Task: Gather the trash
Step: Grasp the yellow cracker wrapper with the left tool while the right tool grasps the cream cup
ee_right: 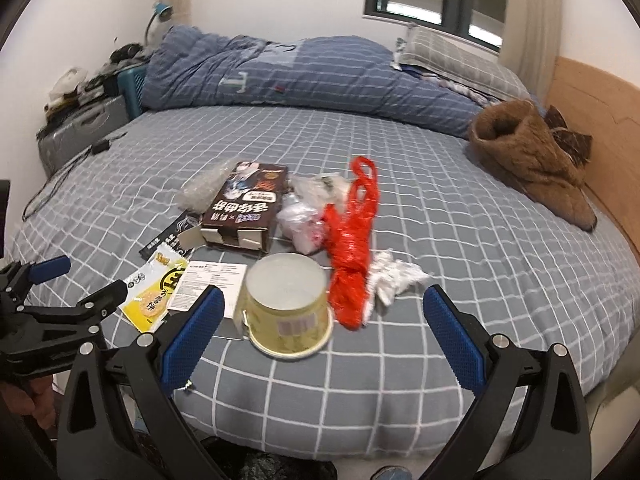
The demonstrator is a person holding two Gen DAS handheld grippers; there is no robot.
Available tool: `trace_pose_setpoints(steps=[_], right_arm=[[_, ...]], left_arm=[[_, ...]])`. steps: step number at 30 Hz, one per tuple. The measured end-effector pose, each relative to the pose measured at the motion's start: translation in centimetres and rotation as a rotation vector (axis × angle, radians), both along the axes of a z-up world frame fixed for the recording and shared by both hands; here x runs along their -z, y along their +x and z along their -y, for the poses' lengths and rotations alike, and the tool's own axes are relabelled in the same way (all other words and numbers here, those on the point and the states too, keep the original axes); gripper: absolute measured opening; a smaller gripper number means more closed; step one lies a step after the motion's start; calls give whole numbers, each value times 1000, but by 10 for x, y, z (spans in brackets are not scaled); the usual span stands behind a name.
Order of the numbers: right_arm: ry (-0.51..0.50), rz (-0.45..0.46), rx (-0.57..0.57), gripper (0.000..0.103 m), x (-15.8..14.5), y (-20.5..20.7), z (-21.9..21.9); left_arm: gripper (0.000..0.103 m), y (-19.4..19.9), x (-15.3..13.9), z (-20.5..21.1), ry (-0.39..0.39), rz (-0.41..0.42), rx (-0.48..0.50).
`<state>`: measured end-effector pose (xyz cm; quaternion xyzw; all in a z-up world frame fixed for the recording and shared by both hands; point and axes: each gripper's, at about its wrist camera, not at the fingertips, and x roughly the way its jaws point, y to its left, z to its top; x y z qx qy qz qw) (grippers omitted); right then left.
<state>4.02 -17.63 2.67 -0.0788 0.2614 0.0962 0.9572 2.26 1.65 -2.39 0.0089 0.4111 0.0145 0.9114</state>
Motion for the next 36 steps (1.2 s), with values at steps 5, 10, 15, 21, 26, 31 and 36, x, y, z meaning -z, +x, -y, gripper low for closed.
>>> trace_pose_setpoints(steps=[5,10,15,21,26,31,36], right_arm=[[5,-24,-6,96,13,21,-8],[7,-41,-16,95,25,32,-16],[11,-65,-11,94,39,44,-22],[12,-92,-18,92,49,51,-26],[-5,-106,-23,86,57,55,-30],[-3,-111,-19,79,60,57,-29],[8,-126,-27,69,62,59,-28]], left_arm=[[96,16,22,-6,22,-46,9],[96,28,39,-8,22,-89,37],[95,37,52,-6,21,-123,67],[95,42,57,2,28,-137,103],[94,46,65,3,29,-161,106],[90,49,68,1,26,-167,97],[82,49,69,1,33,-167,100]])
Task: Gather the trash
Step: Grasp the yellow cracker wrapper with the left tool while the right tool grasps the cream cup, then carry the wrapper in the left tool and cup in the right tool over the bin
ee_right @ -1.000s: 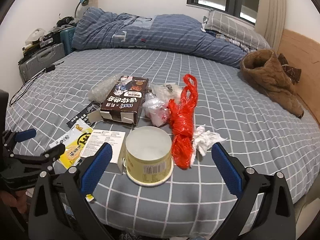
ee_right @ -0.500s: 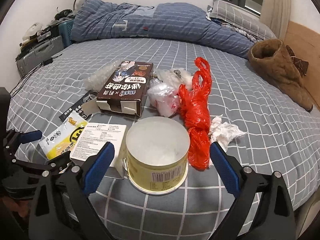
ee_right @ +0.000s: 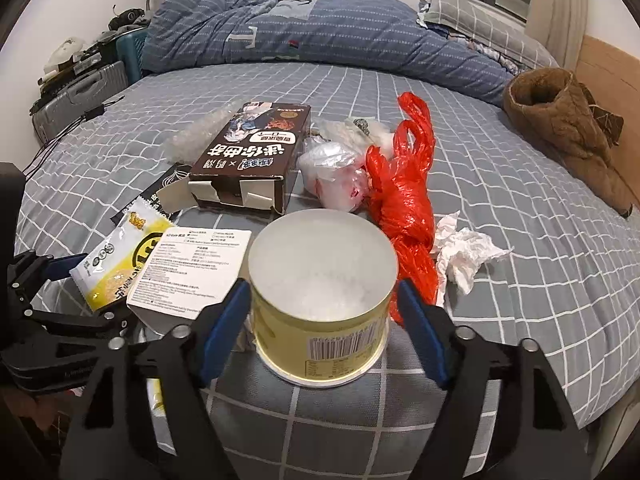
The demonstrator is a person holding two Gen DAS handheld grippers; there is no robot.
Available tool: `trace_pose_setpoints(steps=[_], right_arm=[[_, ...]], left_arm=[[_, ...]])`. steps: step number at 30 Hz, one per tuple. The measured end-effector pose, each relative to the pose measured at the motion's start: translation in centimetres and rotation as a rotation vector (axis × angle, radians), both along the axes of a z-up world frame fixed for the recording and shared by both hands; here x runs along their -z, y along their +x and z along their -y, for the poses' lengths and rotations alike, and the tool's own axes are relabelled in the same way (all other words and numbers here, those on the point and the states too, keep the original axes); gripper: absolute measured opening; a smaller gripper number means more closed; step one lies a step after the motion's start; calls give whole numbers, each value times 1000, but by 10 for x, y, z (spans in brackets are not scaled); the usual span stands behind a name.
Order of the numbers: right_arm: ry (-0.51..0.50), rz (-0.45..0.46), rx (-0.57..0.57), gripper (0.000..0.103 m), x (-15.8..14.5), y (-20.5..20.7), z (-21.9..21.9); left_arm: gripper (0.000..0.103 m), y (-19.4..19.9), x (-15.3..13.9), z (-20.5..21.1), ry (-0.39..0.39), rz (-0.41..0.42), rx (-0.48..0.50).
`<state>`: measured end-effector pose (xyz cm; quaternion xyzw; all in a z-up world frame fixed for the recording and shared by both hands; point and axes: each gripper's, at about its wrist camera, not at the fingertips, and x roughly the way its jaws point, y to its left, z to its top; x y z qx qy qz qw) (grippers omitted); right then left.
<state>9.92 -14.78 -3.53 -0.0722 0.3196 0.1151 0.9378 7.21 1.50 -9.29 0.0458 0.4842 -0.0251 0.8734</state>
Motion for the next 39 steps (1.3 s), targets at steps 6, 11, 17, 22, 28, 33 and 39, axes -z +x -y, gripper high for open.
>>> trace_pose_setpoints(steps=[6,11,17,22,28,33,39], right_arm=[[-3,6,-1,69,0,-1,-1],[0,13,-1,69,-2,-2,1],[-8,7,-7,69,-2,-4,0],[-16,10,-10,68,-1,-4,-1],[-9,14,-5,68,-2,-5,-1],[-8,21,-4,69,-5,-6,2],[-11,29,-1,69,-7,-10,5]], left_arm=[[65,0,-3,-2,-24,12,-5],[62,0,-3,-1,-15,15,0],[42,4,5,4,8,21,-1],[25,5,6,7,7,26,-5],[23,2,-1,4,-9,44,-18],[23,-1,-9,5,-20,57,-20],[23,-6,-22,6,-14,85,-29]])
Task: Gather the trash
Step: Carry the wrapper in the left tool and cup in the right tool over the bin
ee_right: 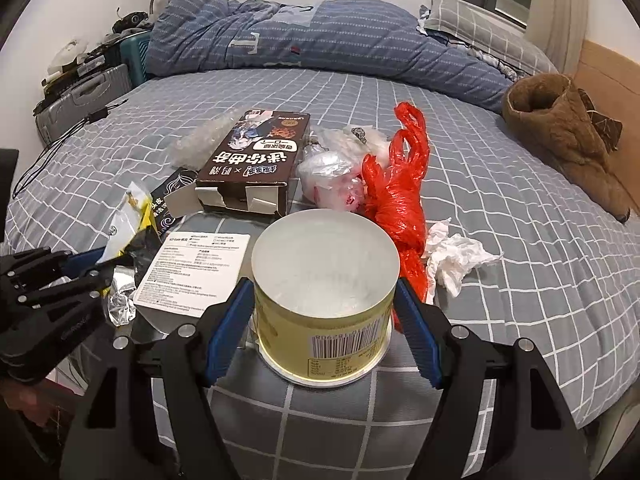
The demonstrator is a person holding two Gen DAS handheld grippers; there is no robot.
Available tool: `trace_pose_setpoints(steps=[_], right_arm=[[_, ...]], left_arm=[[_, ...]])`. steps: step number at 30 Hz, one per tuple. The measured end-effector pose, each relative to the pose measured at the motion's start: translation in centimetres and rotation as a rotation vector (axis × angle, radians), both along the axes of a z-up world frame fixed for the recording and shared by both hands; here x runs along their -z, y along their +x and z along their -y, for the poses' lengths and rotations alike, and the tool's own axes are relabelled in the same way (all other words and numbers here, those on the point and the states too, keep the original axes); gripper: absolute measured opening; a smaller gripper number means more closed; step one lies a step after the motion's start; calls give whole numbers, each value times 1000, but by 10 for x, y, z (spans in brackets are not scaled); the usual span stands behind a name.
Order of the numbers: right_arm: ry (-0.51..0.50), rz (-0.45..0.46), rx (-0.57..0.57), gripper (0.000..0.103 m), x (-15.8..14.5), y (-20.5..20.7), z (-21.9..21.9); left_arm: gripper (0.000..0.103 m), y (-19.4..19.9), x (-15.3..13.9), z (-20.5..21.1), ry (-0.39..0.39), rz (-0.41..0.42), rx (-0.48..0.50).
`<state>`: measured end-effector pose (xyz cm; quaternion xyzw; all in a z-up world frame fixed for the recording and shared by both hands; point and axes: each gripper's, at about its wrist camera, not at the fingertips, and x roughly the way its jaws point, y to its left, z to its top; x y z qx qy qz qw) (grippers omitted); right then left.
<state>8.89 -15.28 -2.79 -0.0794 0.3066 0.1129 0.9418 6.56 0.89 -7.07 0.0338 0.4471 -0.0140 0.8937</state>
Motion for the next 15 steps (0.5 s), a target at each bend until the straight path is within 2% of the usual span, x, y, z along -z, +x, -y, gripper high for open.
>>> trace_pose_setpoints(steps=[15], right_arm=[[24,16,21,68,-10,-30,17]], left_arm=[[23,-24,-23,2,-9,46,-25]])
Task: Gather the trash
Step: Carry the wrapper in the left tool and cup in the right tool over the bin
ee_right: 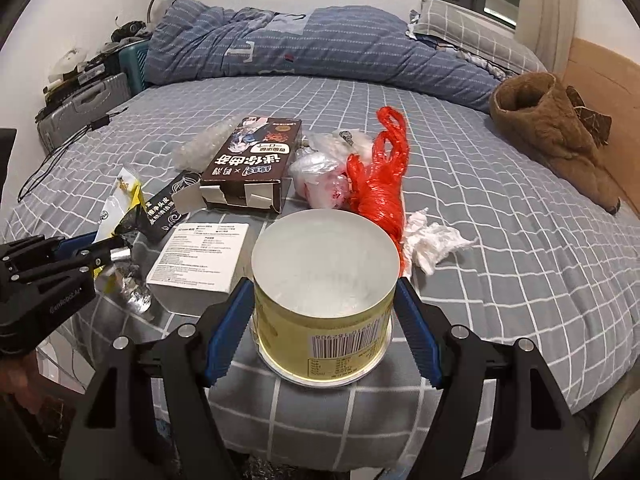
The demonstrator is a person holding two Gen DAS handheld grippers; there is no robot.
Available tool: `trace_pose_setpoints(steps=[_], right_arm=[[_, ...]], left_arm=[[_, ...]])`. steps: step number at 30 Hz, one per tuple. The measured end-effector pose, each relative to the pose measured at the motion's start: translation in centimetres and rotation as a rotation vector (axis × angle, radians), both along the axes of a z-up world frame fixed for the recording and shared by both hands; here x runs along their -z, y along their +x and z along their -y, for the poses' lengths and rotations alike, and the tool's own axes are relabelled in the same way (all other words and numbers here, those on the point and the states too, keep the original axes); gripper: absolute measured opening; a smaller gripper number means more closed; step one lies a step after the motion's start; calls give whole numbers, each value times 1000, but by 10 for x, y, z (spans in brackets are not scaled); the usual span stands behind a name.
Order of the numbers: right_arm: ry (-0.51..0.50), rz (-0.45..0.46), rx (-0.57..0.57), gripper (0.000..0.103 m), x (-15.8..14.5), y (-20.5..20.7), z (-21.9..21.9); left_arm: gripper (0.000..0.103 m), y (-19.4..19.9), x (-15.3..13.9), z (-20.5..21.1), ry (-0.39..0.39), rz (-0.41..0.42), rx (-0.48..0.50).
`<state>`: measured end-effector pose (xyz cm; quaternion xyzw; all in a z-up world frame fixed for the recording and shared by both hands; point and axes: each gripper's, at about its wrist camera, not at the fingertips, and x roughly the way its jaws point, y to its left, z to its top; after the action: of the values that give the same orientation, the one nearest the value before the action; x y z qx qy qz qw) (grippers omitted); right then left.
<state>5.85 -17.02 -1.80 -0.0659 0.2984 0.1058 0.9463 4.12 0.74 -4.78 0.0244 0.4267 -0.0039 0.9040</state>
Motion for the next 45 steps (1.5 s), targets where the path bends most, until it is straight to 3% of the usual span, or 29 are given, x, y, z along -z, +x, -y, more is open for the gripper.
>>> trace_pose_setpoints(steps=[24,45], right_arm=[[36,71,24,69,-33,-68,6],[47,64,25,69,-40,-145,13]], left_arm=[[23,-59,-27,8,-32,35,28],[23,-138,-46,2,-65,16,22]])
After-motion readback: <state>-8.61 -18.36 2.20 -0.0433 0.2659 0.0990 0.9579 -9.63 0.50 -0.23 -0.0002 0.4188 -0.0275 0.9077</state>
